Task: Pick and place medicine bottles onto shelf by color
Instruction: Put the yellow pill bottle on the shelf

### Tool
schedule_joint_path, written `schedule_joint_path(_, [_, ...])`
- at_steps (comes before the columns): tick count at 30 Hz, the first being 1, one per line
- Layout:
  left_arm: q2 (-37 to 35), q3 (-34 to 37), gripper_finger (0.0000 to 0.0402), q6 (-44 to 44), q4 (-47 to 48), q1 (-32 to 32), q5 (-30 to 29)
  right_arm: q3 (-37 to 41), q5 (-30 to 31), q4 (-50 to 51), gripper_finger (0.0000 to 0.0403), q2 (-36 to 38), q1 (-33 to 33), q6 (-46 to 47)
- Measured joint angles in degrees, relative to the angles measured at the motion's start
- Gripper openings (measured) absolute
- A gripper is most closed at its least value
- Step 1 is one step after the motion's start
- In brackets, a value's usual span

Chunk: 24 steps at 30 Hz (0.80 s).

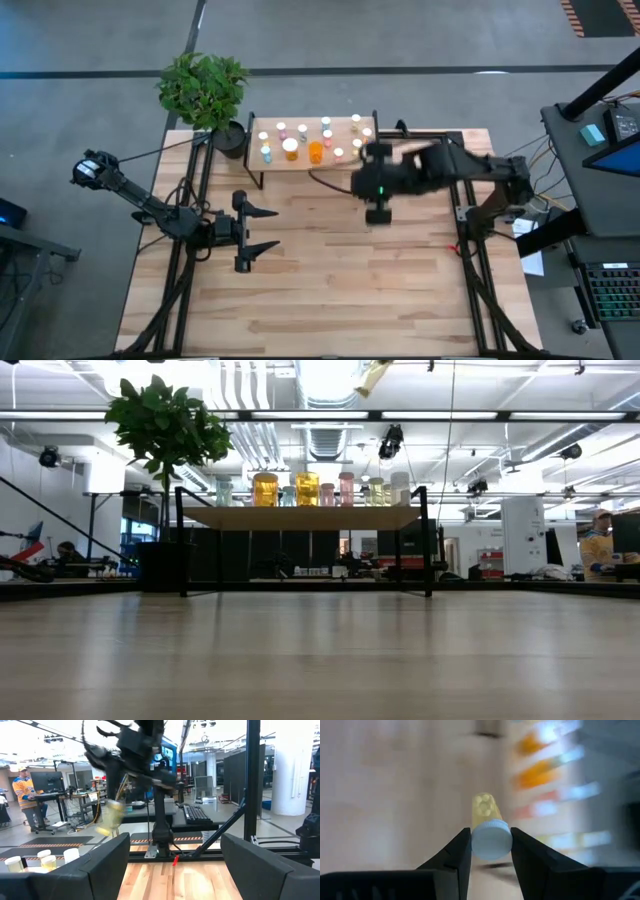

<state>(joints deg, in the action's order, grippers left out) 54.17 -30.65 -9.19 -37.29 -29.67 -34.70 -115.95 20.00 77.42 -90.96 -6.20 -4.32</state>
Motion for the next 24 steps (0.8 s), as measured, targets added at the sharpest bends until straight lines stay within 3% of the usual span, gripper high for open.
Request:
schedule_joint_path(3, [0.0,0.0,0.0294,0.0,0.0,0.0,0.0,-1.8,6.8,-0.1,0.0111,0.0,4.1,-16.5])
schedule_joint_path(11, [0.0,0.1,0.0294,0.0,0.3,0.0,0.0,-0.5,8.4,-2.5,0.0111,-1.7,14.6,-70.6])
schedule_joint_path(13, [0.0,0.1,0.0294,0.0,0.3,0.0,0.0,-0.4,8.5,-3.2,0.0111,-2.7,16.4,-79.4])
schedule_joint_path(16, [0.0,0.1,0.0294,0.0,0.3,0.0,0.0,-0.9,5.3,-6.2,0.011,-3.9,19.2,-85.3])
schedule_joint_path(24, [0.0,0.1,0.0294,-0.1,0.5,0.0,0.0,-4.2,-4.5,-10.3,0.0109,-7.2,25.6,-83.0])
